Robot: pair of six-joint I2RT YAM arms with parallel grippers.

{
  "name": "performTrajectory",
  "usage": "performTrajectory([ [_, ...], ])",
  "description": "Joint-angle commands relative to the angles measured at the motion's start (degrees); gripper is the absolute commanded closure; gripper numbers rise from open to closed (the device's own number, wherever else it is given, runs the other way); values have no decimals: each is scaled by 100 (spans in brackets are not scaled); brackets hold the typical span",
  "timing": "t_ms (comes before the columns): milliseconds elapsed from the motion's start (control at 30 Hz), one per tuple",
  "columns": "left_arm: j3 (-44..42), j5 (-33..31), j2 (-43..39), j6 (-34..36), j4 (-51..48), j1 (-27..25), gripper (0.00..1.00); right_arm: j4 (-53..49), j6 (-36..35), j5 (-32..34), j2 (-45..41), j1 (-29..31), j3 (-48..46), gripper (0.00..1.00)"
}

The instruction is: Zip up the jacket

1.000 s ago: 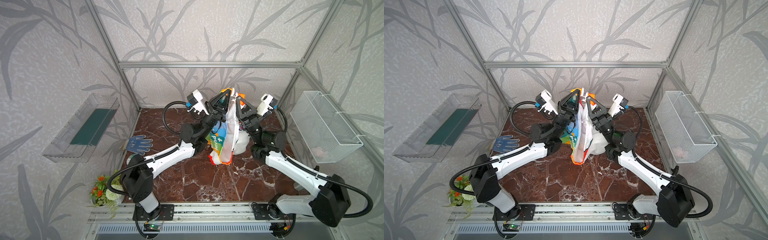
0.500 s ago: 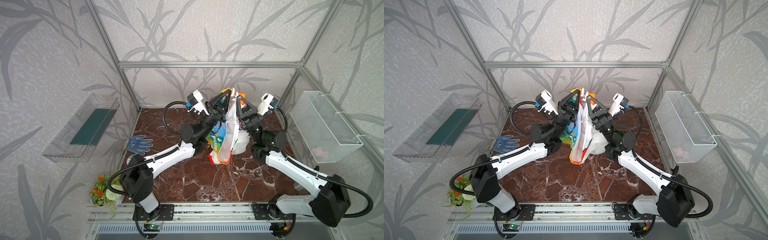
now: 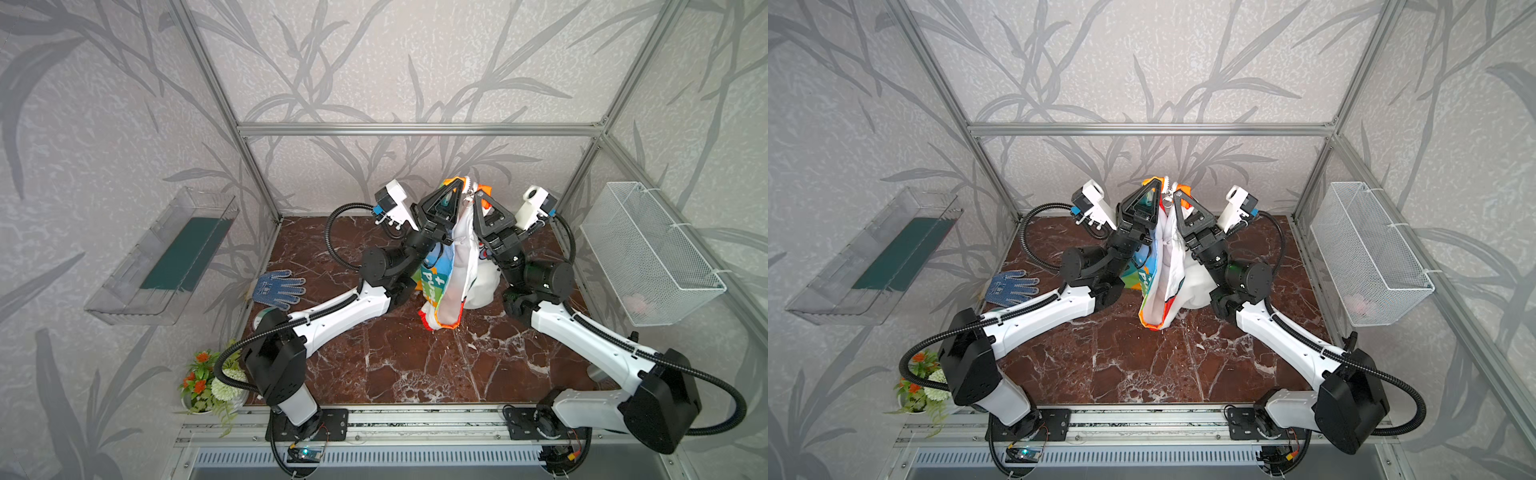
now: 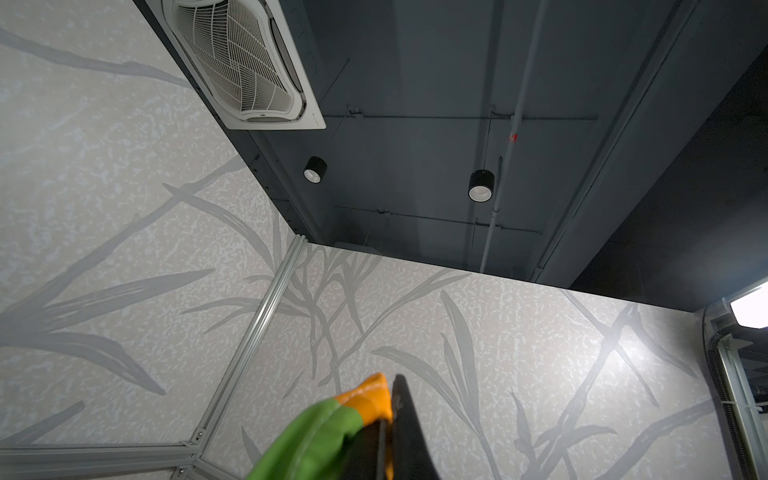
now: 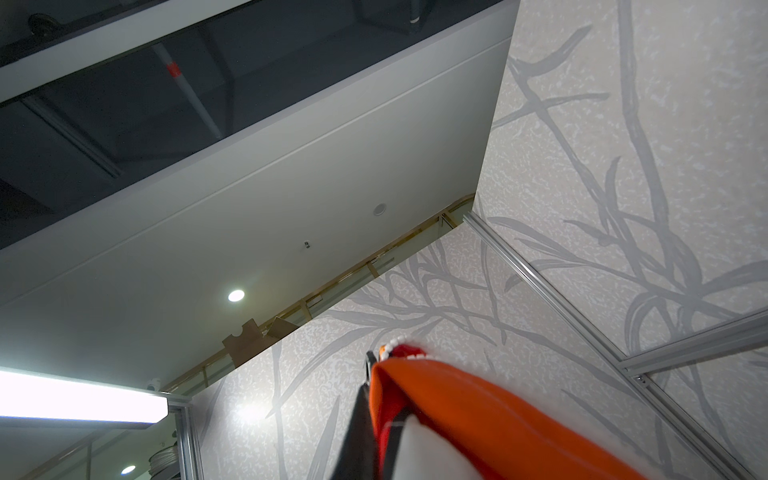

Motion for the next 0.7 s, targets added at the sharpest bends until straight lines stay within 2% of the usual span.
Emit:
performTrajectory([
  [0, 96, 51, -125, 93, 313, -44, 100, 358, -23, 10, -62, 40, 62, 100],
  [667, 307, 102, -101, 205, 313, -32, 100, 358, 2, 10, -60, 37, -53, 100],
])
